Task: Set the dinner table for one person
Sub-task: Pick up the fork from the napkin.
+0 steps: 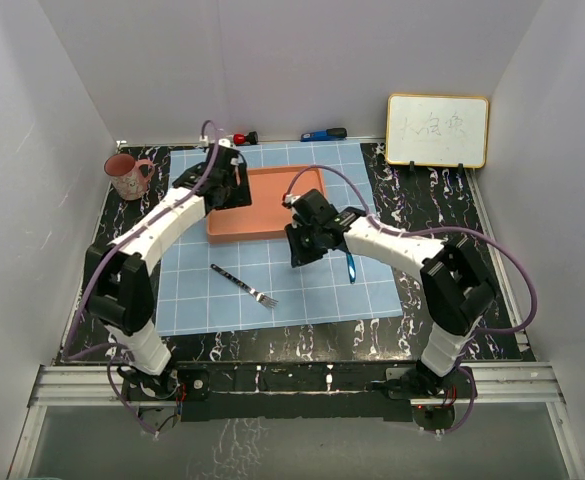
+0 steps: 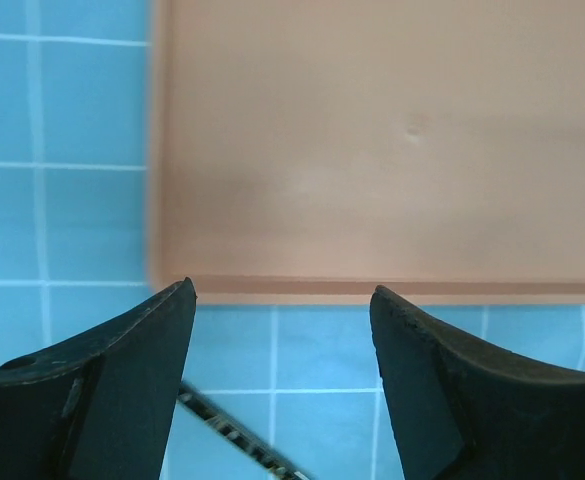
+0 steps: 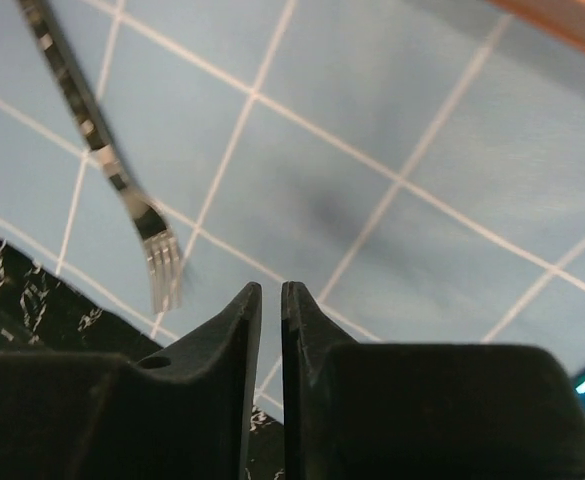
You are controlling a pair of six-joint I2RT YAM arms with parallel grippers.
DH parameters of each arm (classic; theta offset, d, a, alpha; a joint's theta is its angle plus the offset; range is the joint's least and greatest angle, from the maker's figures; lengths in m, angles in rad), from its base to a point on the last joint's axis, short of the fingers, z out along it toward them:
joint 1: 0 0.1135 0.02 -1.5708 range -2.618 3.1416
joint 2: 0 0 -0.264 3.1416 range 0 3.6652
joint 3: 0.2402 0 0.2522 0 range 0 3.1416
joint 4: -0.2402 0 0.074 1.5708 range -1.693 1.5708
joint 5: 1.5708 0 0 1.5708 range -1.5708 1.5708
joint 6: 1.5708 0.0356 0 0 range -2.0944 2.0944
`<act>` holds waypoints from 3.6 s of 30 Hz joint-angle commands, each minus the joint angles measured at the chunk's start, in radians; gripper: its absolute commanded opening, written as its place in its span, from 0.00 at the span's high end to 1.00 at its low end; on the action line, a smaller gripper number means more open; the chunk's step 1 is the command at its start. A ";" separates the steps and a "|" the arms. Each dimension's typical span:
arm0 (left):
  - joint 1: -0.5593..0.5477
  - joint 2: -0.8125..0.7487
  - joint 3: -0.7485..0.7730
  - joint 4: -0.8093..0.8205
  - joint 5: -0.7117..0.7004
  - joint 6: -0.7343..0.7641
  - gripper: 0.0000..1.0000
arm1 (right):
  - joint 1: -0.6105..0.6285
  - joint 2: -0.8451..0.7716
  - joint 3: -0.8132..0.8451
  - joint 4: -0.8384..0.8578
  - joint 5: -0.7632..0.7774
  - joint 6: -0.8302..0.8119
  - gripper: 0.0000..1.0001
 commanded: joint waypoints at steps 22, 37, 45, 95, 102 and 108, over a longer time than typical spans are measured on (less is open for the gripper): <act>0.517 -0.435 -0.185 -0.071 0.149 -0.019 0.24 | 0.251 0.126 0.192 0.155 0.041 -0.121 0.64; 0.518 -0.429 -0.217 -0.026 0.233 -0.026 0.21 | 0.272 0.323 0.314 0.167 0.050 -0.167 0.60; 0.517 -0.435 -0.232 -0.005 0.259 -0.028 0.21 | 0.273 0.347 0.325 0.178 0.016 -0.153 0.60; 0.517 -0.393 -0.258 0.051 0.381 -0.039 0.18 | 0.278 0.317 0.444 0.015 0.313 -0.200 1.00; 0.518 -0.398 -0.264 0.066 0.402 -0.043 0.18 | 0.278 0.309 0.501 -0.094 0.436 -0.170 1.00; 0.517 -0.373 -0.264 0.068 0.465 -0.024 0.18 | 0.277 0.265 0.506 -0.081 0.524 -0.247 1.00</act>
